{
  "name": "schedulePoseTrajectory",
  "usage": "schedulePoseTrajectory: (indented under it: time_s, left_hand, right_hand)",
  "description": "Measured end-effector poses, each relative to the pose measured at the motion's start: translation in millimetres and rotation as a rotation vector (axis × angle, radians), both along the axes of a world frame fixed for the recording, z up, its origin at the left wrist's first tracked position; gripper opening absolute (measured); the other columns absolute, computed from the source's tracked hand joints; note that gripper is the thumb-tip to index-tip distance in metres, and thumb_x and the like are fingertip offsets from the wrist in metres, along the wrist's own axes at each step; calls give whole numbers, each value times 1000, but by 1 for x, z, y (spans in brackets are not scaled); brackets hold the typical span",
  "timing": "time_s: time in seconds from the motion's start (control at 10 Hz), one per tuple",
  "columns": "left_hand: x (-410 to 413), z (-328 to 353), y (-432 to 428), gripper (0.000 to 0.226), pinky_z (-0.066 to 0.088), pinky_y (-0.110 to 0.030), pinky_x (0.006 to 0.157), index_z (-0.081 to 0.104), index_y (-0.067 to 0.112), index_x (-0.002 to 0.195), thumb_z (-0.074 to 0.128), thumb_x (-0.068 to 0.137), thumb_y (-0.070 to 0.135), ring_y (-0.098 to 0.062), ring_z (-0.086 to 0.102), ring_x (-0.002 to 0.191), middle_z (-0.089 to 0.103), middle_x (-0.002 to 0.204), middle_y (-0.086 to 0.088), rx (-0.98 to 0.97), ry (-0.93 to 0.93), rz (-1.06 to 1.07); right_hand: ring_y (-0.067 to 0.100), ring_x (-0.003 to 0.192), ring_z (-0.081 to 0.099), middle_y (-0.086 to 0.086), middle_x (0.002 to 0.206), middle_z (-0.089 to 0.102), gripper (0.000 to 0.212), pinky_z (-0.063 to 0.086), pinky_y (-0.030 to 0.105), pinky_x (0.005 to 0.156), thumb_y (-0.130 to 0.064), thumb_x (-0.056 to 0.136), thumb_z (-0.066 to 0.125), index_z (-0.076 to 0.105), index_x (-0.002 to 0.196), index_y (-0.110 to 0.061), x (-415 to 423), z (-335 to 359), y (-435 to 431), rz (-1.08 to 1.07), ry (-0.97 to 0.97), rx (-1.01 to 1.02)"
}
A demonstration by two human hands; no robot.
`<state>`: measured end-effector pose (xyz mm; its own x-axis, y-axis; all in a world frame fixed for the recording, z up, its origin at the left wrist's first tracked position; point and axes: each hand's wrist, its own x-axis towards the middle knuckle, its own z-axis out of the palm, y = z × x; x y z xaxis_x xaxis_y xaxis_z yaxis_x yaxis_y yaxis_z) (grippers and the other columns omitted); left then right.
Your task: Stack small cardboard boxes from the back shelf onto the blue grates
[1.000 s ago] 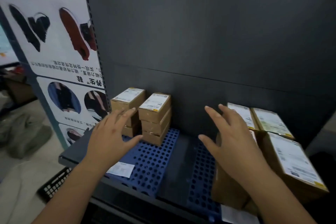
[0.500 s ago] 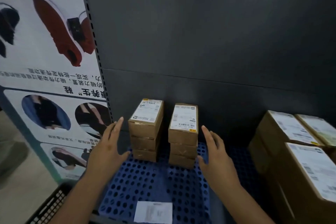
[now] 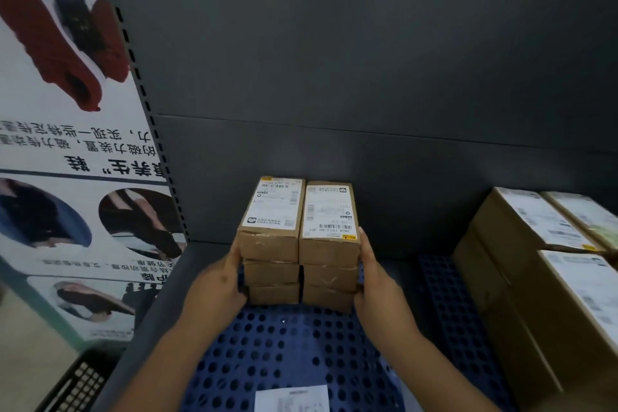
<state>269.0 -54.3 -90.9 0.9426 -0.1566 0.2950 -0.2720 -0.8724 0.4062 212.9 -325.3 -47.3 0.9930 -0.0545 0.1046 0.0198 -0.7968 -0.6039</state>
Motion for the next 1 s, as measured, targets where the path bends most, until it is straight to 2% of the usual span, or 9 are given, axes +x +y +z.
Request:
schedulePoseTrajectory:
  time_s: [0.1, 0.2, 0.4, 0.5, 0.6, 0.7, 0.8, 0.9, 1.0]
  left_hand:
    - [5, 1, -5, 101, 9, -8, 43, 42, -3, 139, 81, 46, -8, -9, 33, 44, 45, 54, 3, 14, -2, -28]
    - [8, 1, -6, 96, 6, -8, 45, 45, -8, 133, 78, 43, -13, -9, 28, 43, 48, 50, -2, 24, -26, -71]
    - [6, 1, -6, 87, 11, -9, 44, 45, -1, 131, 77, 50, -11, -11, 33, 47, 53, 56, -4, -16, -58, -81]
    - [5, -2, 0, 94, 29, -21, 39, 33, 10, 147, 75, 64, 0, -14, 43, 51, 63, 72, -7, -14, -18, -29]
    - [-4, 3, 3, 108, 45, -32, 43, 7, 31, 155, 72, 72, 8, -16, 57, 56, 68, 90, -5, -28, 24, -7]
    - [-21, 11, 4, 122, 50, -31, 50, -13, 37, 154, 76, 74, 11, -17, 64, 69, 66, 118, -6, -69, 21, 4]
    - [-42, 15, 5, 125, 55, -38, 84, -15, 37, 153, 82, 74, 27, -29, 59, 114, 50, 144, -9, -24, -36, 35]
    - [-70, 32, -2, 125, 44, -48, 104, -9, 36, 154, 84, 71, 39, -34, 43, 133, 40, 151, -11, 37, -72, 105]
    - [-104, 48, -16, 121, 39, -51, 108, -3, 39, 154, 83, 69, 46, -33, 38, 137, 37, 152, -11, 54, -141, 157]
  right_hand:
    - [14, 72, 61, -5, 108, 61, 109, 55, 36, 64, 4, 89, 45, -31, 131, -62, 3, 0, 2, 2, 23, 14]
    - [14, 69, 60, -4, 105, 61, 109, 54, 35, 63, 3, 89, 45, -33, 131, -60, 6, 0, 3, -1, 33, 17]
    - [15, 70, 60, -2, 106, 62, 109, 55, 38, 66, 2, 90, 48, -31, 134, -57, 5, -3, -1, 0, 9, -9]
    - [14, 72, 60, -3, 113, 60, 110, 56, 41, 67, 1, 89, 51, -29, 134, -59, 2, -4, -6, 4, -2, -18]
    - [12, 72, 58, -3, 126, 54, 112, 55, 38, 66, -1, 89, 54, -30, 134, -59, -5, -3, -14, 10, -40, -43]
    - [9, 69, 55, -4, 137, 48, 109, 51, 27, 58, -8, 91, 58, -29, 135, -58, -14, -2, -23, 25, -91, -50]
    - [5, 85, 55, -4, 143, 42, 104, 41, 13, 62, -18, 92, 60, -26, 139, -52, -30, 5, -34, 50, -169, -87]
    - [12, 133, 37, -7, 154, 25, 96, 40, 20, 99, -30, 93, 60, -19, 143, -50, -50, 20, -48, 24, -207, -100]
    - [13, 146, 11, -11, 159, 9, 88, 28, 28, 113, -42, 92, 57, -17, 139, -55, -79, 39, -64, 37, -236, -93]
